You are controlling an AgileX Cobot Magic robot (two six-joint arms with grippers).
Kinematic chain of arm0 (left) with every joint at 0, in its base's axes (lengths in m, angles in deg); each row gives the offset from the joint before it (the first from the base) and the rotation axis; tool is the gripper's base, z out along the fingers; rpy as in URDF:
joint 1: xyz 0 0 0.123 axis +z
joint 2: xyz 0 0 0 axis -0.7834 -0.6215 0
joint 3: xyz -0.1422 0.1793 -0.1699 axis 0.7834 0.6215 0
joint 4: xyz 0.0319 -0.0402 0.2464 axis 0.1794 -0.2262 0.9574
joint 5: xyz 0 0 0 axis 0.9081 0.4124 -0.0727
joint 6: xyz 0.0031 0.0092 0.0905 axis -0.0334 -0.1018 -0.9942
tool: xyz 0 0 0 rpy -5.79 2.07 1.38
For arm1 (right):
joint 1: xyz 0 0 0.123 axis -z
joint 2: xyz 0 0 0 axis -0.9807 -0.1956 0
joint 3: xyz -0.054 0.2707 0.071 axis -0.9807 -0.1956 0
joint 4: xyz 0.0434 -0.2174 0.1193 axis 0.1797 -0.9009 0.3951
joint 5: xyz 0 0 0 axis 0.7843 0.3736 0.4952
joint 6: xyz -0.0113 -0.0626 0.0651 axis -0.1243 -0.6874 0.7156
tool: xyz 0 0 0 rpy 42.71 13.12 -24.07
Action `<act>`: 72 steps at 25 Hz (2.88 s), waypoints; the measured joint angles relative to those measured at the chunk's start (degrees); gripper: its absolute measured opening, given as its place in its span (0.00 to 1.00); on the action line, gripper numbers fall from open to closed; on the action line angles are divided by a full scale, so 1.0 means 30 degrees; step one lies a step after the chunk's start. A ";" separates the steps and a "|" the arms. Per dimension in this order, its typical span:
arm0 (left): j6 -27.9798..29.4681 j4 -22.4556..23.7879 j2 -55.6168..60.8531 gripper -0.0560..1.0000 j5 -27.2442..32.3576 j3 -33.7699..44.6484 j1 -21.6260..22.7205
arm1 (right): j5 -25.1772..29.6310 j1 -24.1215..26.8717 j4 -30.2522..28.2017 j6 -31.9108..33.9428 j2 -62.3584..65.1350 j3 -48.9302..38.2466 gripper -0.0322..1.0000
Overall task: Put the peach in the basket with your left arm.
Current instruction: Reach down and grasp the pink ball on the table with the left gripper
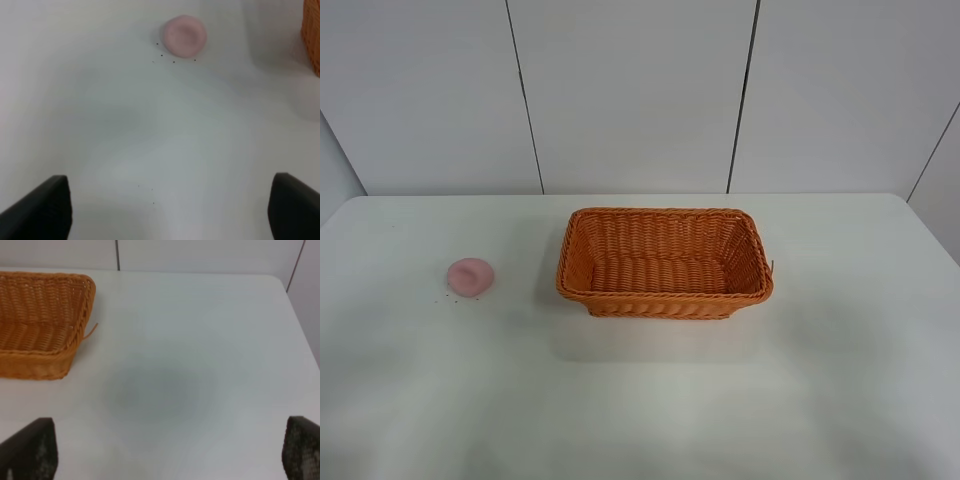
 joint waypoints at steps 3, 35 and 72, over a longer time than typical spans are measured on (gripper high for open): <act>0.0000 0.0000 0.0000 0.82 0.0000 0.0000 0.0000 | 0.0000 0.0000 0.0000 0.0000 0.0000 0.0000 0.70; -0.1066 -0.1565 -3.3854 0.82 -0.3276 -1.7564 0.0010 | 0.0000 0.0000 0.0000 0.0000 0.0000 0.0000 0.70; -0.1424 -0.2563 -4.3449 0.82 -0.2008 -2.2726 -0.0363 | 0.0000 0.0000 0.0000 0.0000 0.0000 0.0000 0.70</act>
